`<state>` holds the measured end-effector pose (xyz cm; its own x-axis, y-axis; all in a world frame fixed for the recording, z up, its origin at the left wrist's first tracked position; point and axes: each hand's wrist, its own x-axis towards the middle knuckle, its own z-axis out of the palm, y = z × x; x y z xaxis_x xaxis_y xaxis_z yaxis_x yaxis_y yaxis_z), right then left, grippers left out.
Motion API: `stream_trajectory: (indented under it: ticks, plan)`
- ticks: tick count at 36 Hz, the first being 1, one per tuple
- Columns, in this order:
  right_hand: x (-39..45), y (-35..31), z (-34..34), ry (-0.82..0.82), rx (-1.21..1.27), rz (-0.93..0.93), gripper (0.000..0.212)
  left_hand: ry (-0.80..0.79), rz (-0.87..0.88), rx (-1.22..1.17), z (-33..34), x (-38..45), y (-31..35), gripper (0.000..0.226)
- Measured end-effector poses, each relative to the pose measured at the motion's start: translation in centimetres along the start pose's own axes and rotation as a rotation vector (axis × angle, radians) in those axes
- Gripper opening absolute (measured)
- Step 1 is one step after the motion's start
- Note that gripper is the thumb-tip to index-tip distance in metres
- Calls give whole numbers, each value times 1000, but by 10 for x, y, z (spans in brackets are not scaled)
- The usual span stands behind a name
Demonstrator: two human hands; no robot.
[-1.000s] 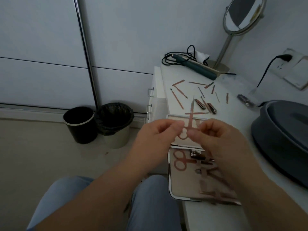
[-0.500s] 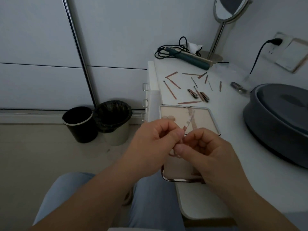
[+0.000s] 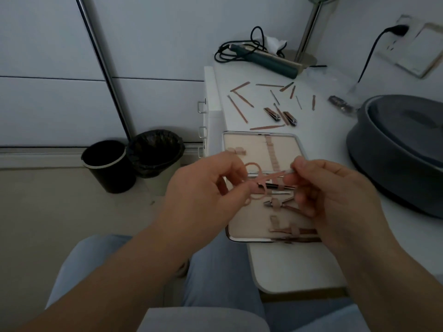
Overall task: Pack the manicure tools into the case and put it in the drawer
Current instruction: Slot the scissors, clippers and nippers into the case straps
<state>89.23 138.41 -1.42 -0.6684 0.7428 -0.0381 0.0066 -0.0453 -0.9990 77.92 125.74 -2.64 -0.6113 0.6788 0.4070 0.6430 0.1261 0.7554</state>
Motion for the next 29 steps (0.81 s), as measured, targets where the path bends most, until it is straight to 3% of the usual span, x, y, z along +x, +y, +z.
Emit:
stream_trajectory:
  ticks: [2,9,17,21,29]
  plan:
    - [0,0,0,-2,42,14,18,-6,2,39,2,0,0,4]
    - [-1,1,-2,-58,81,-15,18,-1,-36,46,5,3,1,11]
    - [-9,4,-12,32,-216,-140,31,-105,-56,154,-14,4,-6,15]
    - [-13,7,-23,138,-386,-166,16,-240,-74,344,-25,-2,-10,21]
    - [-15,18,-28,145,-416,-208,15,-285,-98,474,-28,-9,-10,31]
